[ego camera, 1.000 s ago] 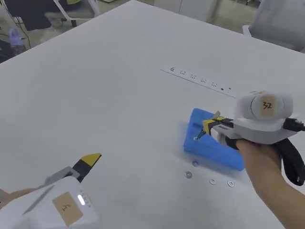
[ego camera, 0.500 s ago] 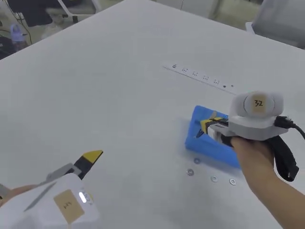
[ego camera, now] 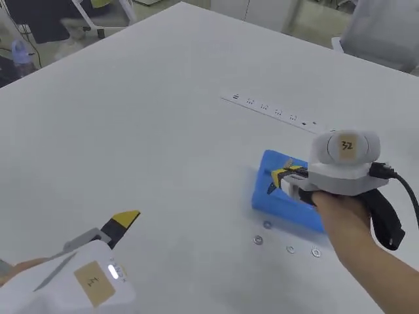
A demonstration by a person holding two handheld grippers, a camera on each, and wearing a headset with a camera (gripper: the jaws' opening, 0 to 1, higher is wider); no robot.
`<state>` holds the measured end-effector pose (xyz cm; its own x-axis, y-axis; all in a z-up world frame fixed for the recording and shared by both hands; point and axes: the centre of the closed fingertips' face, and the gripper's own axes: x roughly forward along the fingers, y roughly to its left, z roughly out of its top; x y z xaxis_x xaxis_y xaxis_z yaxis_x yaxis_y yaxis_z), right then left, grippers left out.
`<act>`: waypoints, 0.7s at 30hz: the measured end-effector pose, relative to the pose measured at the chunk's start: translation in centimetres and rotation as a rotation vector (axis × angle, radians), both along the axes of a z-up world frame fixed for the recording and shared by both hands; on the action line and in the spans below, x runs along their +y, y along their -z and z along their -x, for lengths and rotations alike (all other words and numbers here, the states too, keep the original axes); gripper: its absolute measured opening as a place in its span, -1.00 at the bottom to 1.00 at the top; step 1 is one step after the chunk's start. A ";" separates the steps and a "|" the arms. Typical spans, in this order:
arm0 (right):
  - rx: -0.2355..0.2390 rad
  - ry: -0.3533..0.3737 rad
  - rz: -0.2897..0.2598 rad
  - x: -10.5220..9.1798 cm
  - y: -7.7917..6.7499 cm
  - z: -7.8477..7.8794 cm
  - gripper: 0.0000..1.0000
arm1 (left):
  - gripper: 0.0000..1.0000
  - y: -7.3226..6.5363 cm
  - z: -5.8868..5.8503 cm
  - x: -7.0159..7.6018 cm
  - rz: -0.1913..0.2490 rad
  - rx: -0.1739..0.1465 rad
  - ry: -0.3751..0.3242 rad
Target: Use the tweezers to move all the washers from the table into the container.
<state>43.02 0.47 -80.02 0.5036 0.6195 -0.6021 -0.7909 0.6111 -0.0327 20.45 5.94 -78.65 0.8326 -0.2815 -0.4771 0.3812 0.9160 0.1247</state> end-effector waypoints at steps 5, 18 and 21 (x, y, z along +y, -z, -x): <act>-0.013 0.001 -0.038 -0.1 -1.9 0.4 -0.97 | 0.97 -0.2 0.0 0.0 0.014 -0.005 -0.005; -0.103 -0.065 -0.082 -0.7 -6.0 5.1 -0.97 | 0.96 -0.4 -0.1 -0.1 0.013 -0.015 -0.004; -0.092 -0.077 -0.075 -1.0 -5.4 6.1 -0.97 | 0.96 -0.3 -0.1 -0.1 0.010 -0.012 -0.003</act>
<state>36.93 -0.49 -74.59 0.5038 0.6997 -0.5066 -0.8312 0.5522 -0.0639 20.51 5.85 -78.32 0.8392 -0.2836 -0.4640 0.3769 0.9184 0.1203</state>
